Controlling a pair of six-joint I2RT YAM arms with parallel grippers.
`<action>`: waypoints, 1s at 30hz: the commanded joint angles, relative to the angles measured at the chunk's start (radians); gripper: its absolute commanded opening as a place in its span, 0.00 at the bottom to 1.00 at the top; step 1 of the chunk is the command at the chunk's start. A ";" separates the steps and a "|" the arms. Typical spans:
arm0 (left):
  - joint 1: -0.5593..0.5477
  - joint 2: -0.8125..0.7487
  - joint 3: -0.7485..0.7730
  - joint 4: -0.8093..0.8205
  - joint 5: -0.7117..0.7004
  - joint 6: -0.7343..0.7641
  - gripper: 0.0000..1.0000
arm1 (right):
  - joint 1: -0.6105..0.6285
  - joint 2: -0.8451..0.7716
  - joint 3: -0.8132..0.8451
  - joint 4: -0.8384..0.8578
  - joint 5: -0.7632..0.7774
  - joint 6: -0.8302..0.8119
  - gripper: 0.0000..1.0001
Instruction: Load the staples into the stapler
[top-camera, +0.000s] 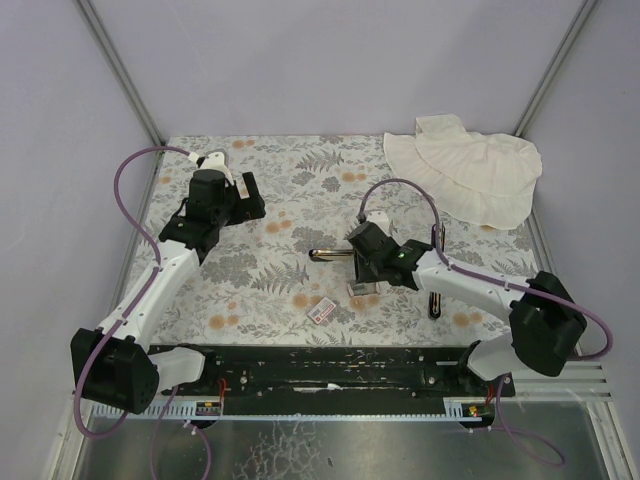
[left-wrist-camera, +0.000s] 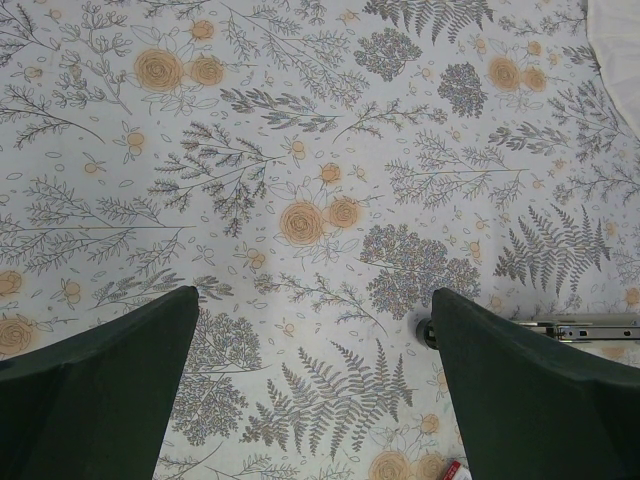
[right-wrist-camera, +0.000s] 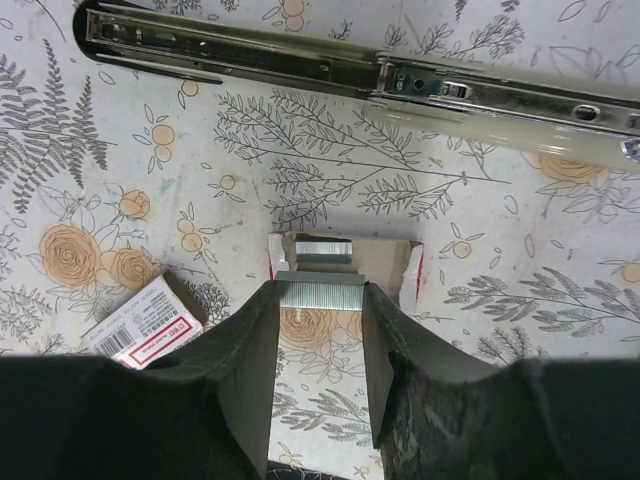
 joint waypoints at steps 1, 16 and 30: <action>0.008 -0.013 -0.001 0.024 0.014 -0.003 1.00 | -0.063 -0.069 -0.020 -0.035 0.038 -0.044 0.40; 0.008 -0.009 -0.001 0.026 0.020 -0.005 1.00 | -0.276 -0.093 -0.258 0.044 -0.054 0.027 0.41; 0.009 -0.007 -0.001 0.026 0.021 -0.006 1.00 | -0.309 -0.087 -0.210 0.102 -0.144 -0.142 0.59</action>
